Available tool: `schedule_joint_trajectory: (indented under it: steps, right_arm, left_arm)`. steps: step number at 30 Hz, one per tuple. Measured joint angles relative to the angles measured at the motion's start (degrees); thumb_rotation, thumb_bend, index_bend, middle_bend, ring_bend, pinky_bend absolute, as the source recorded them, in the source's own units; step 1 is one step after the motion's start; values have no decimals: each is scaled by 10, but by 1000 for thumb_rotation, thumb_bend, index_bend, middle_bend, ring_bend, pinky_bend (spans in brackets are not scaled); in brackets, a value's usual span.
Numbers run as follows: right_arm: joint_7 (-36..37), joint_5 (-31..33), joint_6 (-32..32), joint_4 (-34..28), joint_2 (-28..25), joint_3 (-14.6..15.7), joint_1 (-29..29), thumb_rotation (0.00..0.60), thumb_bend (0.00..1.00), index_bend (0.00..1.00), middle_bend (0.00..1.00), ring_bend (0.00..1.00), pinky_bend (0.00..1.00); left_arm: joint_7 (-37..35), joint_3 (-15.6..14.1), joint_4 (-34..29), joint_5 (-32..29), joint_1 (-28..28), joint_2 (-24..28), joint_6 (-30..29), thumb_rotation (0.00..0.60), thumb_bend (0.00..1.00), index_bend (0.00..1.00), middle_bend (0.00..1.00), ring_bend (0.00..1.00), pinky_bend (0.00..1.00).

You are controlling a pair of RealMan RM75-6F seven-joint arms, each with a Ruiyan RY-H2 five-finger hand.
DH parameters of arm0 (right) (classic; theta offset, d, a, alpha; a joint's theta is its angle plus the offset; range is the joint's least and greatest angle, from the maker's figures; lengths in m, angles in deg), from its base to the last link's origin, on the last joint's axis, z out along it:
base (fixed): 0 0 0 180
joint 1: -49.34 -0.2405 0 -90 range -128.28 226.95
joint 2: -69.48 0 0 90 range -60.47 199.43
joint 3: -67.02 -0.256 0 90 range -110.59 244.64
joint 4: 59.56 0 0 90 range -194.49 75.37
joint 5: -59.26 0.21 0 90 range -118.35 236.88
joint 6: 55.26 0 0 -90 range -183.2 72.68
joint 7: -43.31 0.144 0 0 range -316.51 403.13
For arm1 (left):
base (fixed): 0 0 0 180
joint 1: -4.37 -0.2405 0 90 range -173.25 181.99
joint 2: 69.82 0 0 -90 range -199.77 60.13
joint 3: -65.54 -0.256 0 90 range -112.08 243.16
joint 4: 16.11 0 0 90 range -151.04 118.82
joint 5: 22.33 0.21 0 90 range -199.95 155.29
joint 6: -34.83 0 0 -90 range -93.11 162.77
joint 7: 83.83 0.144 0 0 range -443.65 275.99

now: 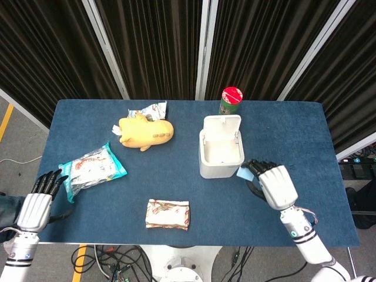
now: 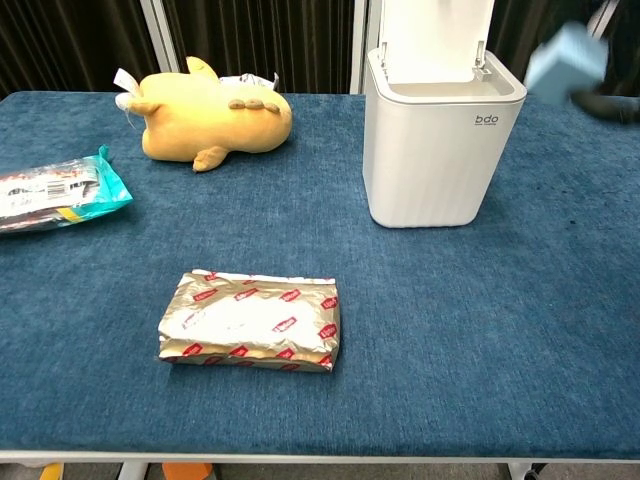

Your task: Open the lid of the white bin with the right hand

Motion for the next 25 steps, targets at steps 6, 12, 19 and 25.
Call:
schedule_joint_trajectory:
  steps: [6, 12, 19, 25]
  right_arm:
    - [-28, 77, 46, 23, 31, -64, -57, 600, 162, 116, 186, 131, 216]
    - [-58, 140, 73, 58, 81, -108, -108, 600, 93, 0, 0, 0, 0]
    - [-12, 91, 10, 35, 58, -79, -72, 600, 78, 0, 0, 0, 0]
    - [13, 46, -89, 38, 17, 4, 37, 600, 77, 0, 0, 0, 0]
  left_arm:
    - [-3, 3, -2, 0, 1, 3, -2, 600, 44, 134, 53, 0, 86]
    - [-9, 2, 3, -5, -1, 3, 2, 600, 44, 134, 53, 0, 85]
    - [-10, 2, 4, -3, 0, 1, 0, 600, 44, 134, 53, 0, 85]
    - [-4, 1, -6, -1, 2, 5, 3, 600, 44, 134, 53, 0, 86]
